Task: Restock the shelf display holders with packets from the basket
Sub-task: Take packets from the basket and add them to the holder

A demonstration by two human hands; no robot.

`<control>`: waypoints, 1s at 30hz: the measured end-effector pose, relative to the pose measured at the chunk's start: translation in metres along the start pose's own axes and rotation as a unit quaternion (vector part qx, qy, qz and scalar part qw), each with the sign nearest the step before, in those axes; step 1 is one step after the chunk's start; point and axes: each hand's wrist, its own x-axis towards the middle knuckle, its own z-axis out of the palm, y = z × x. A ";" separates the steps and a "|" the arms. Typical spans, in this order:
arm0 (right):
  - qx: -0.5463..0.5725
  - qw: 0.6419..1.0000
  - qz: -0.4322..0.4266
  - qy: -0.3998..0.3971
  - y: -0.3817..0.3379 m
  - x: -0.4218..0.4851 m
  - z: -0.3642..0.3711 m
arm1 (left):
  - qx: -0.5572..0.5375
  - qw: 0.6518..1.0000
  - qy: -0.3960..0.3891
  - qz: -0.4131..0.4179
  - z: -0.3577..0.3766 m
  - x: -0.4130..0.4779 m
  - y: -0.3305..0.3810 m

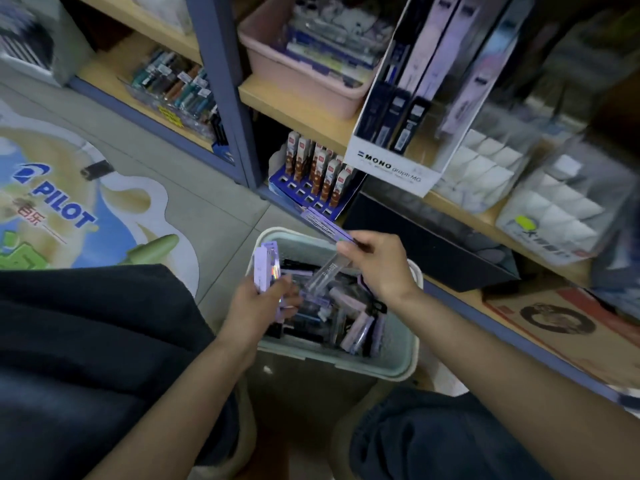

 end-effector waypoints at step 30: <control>0.525 0.841 0.109 0.070 -0.106 -0.092 -0.150 | 0.144 0.937 -0.178 0.265 0.109 -0.080 0.146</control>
